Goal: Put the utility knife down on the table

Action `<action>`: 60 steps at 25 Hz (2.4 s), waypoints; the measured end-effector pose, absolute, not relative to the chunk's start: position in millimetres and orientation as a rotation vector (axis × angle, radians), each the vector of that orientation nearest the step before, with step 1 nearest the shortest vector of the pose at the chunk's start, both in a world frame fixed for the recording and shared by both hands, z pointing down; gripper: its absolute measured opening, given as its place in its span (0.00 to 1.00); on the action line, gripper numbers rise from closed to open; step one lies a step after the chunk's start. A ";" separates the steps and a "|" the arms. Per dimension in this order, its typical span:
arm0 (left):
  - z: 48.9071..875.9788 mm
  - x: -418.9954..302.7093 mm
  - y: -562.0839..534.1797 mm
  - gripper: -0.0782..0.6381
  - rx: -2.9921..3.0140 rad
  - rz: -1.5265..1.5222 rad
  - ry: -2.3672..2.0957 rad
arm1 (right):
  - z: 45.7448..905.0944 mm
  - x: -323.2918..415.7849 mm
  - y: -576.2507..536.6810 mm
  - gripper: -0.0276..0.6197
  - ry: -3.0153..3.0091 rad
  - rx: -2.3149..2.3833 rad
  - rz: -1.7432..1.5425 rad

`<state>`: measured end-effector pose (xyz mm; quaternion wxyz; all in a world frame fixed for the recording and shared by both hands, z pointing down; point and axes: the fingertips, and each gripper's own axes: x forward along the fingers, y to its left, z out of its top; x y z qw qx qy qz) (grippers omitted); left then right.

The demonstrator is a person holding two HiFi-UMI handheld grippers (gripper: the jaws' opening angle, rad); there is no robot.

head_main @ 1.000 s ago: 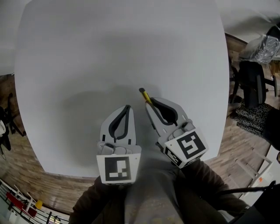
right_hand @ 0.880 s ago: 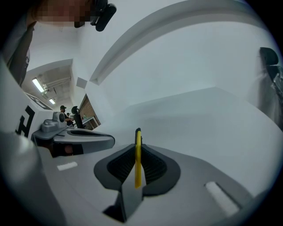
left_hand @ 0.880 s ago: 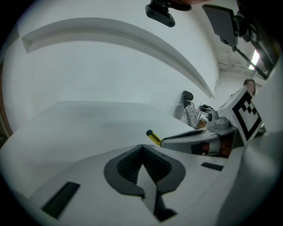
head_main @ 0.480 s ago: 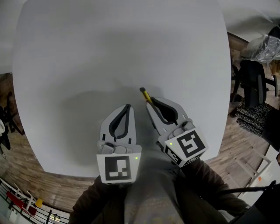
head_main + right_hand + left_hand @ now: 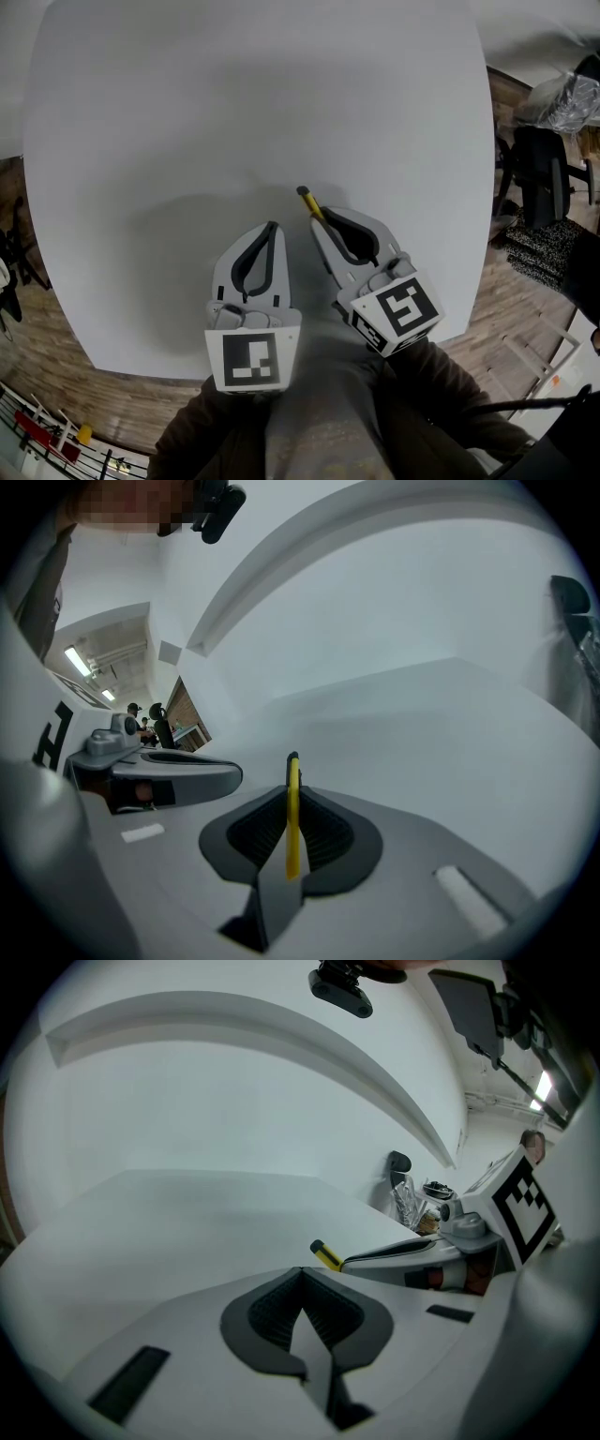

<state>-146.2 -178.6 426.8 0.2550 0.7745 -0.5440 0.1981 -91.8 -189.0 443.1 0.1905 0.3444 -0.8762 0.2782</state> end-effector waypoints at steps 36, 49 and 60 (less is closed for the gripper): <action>424.5 -134.8 -182.0 0.11 2.105 0.539 -1.473 | 446.1 -82.3 -192.9 0.14 -2.448 0.964 0.772; 404.1 -129.7 -180.6 0.11 2.130 0.514 -1.505 | 427.6 -81.3 -191.3 0.05 -2.487 0.973 0.737; 365.9 -139.6 -174.3 0.11 2.156 0.479 -1.575 | 383.9 -96.4 -192.2 0.05 -2.563 0.991 0.655</action>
